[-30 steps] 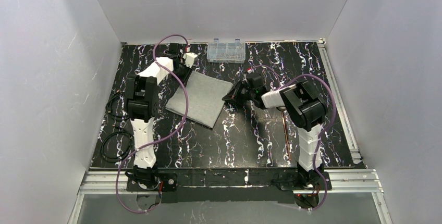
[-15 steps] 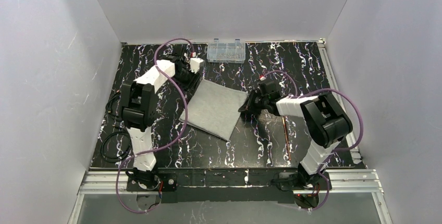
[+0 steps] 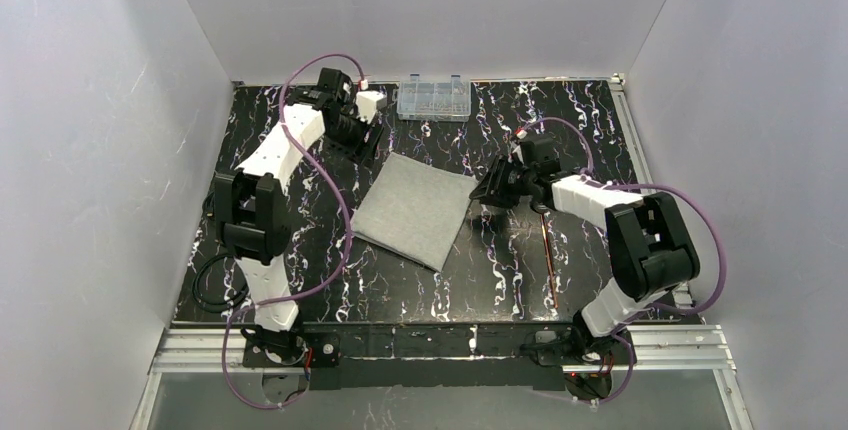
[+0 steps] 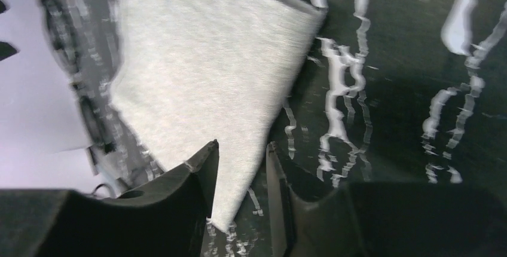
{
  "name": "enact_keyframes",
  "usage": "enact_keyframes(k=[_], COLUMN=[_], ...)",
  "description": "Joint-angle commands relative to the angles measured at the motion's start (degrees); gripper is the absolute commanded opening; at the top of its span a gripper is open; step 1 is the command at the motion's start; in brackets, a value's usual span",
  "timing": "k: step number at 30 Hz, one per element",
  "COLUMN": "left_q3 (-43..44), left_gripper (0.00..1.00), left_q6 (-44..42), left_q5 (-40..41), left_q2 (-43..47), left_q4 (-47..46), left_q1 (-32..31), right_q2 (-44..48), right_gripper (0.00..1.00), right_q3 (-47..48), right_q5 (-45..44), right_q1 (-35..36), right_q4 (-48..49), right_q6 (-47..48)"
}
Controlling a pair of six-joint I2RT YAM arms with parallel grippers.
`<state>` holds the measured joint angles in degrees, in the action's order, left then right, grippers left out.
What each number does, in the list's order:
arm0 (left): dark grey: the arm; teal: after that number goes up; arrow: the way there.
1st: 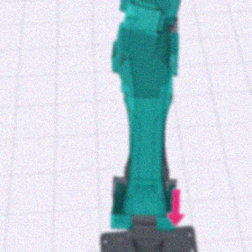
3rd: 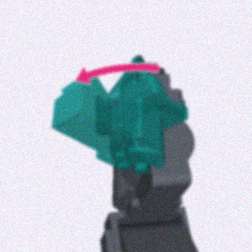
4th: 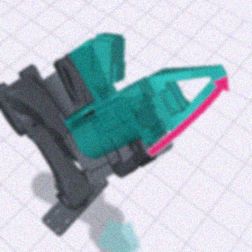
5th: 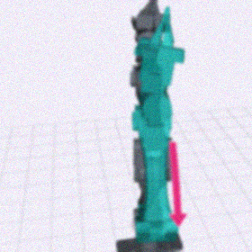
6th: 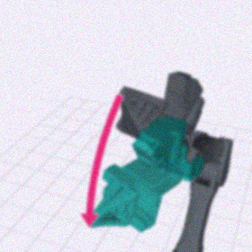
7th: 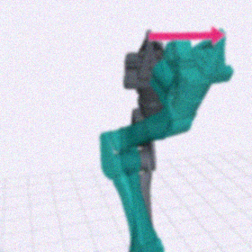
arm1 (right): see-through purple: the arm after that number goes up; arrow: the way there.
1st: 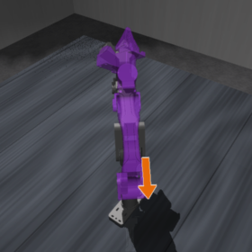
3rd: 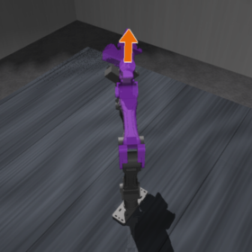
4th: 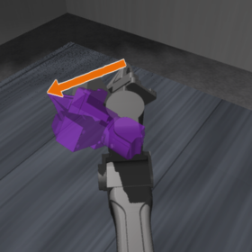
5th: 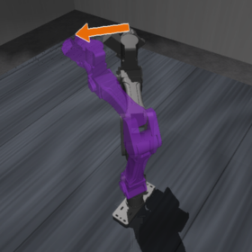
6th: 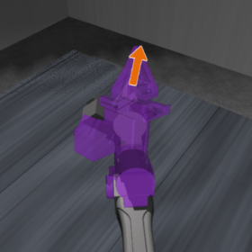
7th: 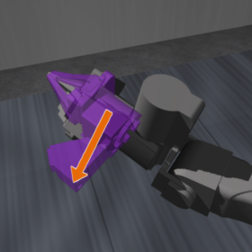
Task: Fold the napkin into a case and place the utensils inside
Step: Smooth out the square-folded napkin at the center of the board.
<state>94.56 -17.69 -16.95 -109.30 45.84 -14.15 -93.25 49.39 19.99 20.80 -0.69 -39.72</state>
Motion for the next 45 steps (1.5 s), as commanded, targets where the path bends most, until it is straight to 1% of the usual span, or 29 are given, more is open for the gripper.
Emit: enact_keyframes(k=[1,3,5,6,9,12,15,17,19,21,24,27,30,32,35,38,41,45], left_q3=[4.6,1.7,-1.7,-3.3,-6.9,-9.3,-10.7,-12.0,-13.4,-14.4,-15.5,-16.4,-17.2,-18.0,-18.5,-19.0,-20.0,-20.0], left_gripper=[0.57,0.51,0.46,0.45,0.41,0.37,0.33,0.32,0.31,0.31,0.31,0.30,0.30,0.30,0.30,0.30,0.30,0.31], left_q6=[2.6,2.8,2.8,2.9,2.7,2.0,0.3,-1.0,-2.2,-3.2,-3.8,-3.3,-3.4,-3.5,-3.1,-2.5,-2.1,-1.5], left_q5=[-7.4,-10.5,-12.6,-13.6,-16.8,-18.2,-17.6,-15.2,-13.1,-11.1,-8.4,-7.1,-6.4,-5.8,-6.4,-6.1,-5.2,-7.2], left_q2=[4.8,5.6,6.2,6.1,5.4,4.0,2.5,1.8,1.2,0.6,-0.1,-0.7,-2.2,-2.8,-3.5,-4.2,-4.0,-3.3], left_q4=[6.8,7.0,6.7,6.6,6.6,6.7,6.8,6.5,6.0,5.8,5.2,4.3,3.8,2.7,2.1,1.8,0.6,0.3], left_q1=[-1.0,-3.0,-5.3,-6.4,-8.3,-9.0,-9.1,-9.0,-9.0,-9.0,-9.0,-8.7,-8.8,-8.7,-8.6,-8.6,-8.5,-7.5], right_q2=[0.6,-2.7,-7.5,-9.1,-13.1,-17.3,-22.1,-23.8,-24.2,-24.0,-23.7,-20.2,-15.4,-12.3,-9.3,-9.4,-12.6,-19.5], right_gripper=[0.41,0.33,0.26,0.25,0.22,0.21,0.18,0.17,0.17,0.16,0.16,0.17,0.21,0.23,0.23,0.24,0.23,0.20], right_q3=[2.2,2.3,3.6,4.2,5.6,5.7,5.7,5.4,5.4,5.7,5.5,5.2,5.5,4.9,4.2,4.3,4.0,3.9], right_q5=[12.8,18.1,21.0,21.5,20.9,20.7,21.3,20.9,19.4,17.9,17.7,16.1,15.1,15.8,17.4,17.6,18.8,22.9], right_q1=[-0.7,-0.7,-0.7,-0.8,-1.0,-1.8,-2.7,-3.0,-3.0,-3.0,-3.0,-3.0,-2.9,-2.2,1.8,9.3,15.7,20.3], right_q4=[8.3,15.6,19.8,20.9,20.8,22.2,25.6,27.3,26.7,23.9,22.8,21.5,19.2,20.2,23.3,26.0,32.9,44.3], right_q6=[-2.4,-6.6,-9.5,-9.8,-8.9,-9.1,-10.8,-11.6,-10.9,-9.1,-8.4,-7.4,-6.8,-8.2,-11.2,-13.5,-18.1,-24.5])
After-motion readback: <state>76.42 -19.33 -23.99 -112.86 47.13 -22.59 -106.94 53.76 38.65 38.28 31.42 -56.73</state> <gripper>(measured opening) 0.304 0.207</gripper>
